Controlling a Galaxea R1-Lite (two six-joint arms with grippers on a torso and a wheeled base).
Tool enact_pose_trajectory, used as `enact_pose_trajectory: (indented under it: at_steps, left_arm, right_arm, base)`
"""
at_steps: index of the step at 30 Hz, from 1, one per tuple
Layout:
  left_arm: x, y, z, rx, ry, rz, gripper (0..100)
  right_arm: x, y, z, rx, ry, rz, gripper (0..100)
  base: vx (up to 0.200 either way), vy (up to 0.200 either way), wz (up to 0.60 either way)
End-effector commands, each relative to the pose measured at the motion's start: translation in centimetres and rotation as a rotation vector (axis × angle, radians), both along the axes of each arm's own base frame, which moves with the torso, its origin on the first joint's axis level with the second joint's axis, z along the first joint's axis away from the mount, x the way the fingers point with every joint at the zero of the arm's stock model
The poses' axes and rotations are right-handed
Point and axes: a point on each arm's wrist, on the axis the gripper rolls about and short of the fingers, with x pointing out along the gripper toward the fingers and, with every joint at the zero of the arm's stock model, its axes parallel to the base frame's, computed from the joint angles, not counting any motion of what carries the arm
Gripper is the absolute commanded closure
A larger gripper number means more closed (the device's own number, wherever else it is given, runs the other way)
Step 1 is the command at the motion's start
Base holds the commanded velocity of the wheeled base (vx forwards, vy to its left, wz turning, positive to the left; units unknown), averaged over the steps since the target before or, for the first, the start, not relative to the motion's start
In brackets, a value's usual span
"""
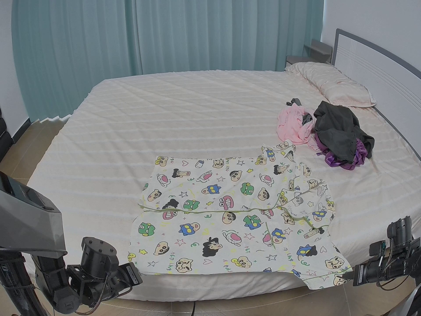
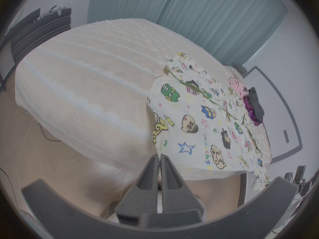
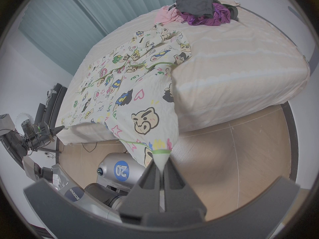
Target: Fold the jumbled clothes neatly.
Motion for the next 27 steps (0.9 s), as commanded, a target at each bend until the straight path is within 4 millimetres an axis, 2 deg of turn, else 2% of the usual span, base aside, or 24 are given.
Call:
enact_pose_trajectory:
  at_steps: [1, 4, 8, 21, 27]
  left_arm:
    - [-1.2, -0.1, 0.7, 0.016, 0.014, -0.036, 100]
    - [-1.4, -0.1, 0.8, 0.018, 0.017, -0.043, 100]
    - [-2.5, -0.8, 0.7, 0.05, 0.067, -0.108, 100]
    - [-2.8, -0.8, 0.4, 0.067, 0.1, -0.115, 100]
    - [-3.6, -0.9, 0.2, 0.096, 0.151, -0.144, 100]
  right_arm:
    - [-0.8, -0.3, 0.1, -0.004, 0.011, -0.016, 100]
    - [-0.9, -0.3, 0.1, -0.004, 0.014, -0.015, 100]
    - [-1.0, -0.3, 0.1, -0.01, 0.021, -0.013, 100]
    - [-1.5, -0.4, 0.2, -0.018, 0.031, -0.008, 100]
    - [-2.1, -0.6, 0.1, -0.021, 0.079, -0.014, 100]
  base:
    - [0.0, 0.0, 0.0]
    - [0.0, 0.0, 0.0]
    - [0.0, 0.0, 0.0]
    - [0.0, 0.0, 0.0]
    - [0.0, 0.0, 0.0]
